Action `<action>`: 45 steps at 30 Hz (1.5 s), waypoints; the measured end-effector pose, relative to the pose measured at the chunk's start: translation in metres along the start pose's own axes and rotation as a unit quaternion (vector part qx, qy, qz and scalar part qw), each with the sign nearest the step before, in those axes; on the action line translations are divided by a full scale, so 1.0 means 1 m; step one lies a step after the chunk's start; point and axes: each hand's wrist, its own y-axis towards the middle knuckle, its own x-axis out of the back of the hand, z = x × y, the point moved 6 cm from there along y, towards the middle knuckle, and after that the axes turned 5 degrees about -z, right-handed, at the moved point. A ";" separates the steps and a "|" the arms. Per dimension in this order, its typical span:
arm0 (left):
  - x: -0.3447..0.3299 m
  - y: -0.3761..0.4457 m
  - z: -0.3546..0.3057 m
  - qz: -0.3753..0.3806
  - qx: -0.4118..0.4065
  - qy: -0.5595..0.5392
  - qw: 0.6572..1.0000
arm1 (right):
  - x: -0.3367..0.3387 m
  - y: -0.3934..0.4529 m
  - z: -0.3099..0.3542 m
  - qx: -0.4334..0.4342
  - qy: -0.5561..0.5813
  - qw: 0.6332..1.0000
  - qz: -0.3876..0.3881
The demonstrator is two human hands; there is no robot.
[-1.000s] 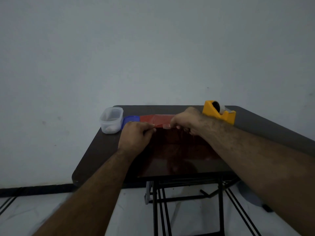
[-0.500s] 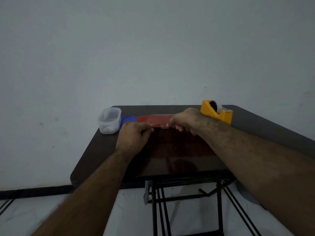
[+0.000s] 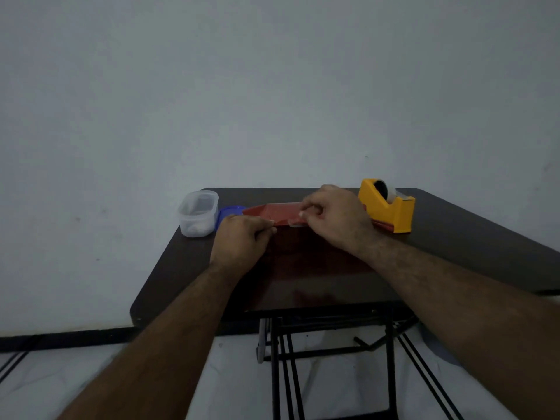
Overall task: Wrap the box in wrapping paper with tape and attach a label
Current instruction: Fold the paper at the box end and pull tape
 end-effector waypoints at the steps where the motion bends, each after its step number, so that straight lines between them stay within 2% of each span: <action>1: 0.001 0.000 0.000 -0.001 -0.001 0.001 1.000 | -0.008 0.000 0.003 0.029 -0.003 0.999 0.020; 4: 0.001 0.000 -0.001 0.001 -0.003 -0.005 1.000 | -0.023 -0.001 0.008 0.068 -0.021 0.997 0.040; 9: 0.000 0.000 0.001 0.004 -0.004 -0.011 1.000 | -0.030 -0.003 0.010 0.081 -0.017 0.996 -0.016; 14: 0.000 0.001 0.003 0.002 -0.005 -0.012 1.000 | -0.026 -0.004 -0.007 0.025 0.008 0.999 -0.028; 19: 0.000 0.000 0.003 0.003 -0.002 -0.012 1.000 | -0.019 -0.005 -0.037 -0.026 0.029 0.999 0.010; 22: -0.001 0.000 0.004 0.000 -0.003 -0.011 1.000 | -0.015 -0.002 -0.042 -0.009 0.044 0.999 0.024; 26: -0.001 0.000 0.004 0.000 -0.002 -0.005 1.000 | -0.011 0.006 -0.029 0.008 0.094 0.995 -0.012; 33: -0.001 0.000 0.002 0.001 -0.008 -0.002 1.000 | -0.026 0.012 -0.018 0.065 0.022 0.996 0.048; 42: -0.002 0.001 0.005 -0.005 -0.011 -0.004 1.000 | -0.014 0.005 -0.043 0.060 0.041 0.997 0.041; 45: -0.002 0.001 0.005 -0.004 -0.010 -0.007 1.000 | -0.012 0.007 -0.036 0.064 0.056 0.996 0.016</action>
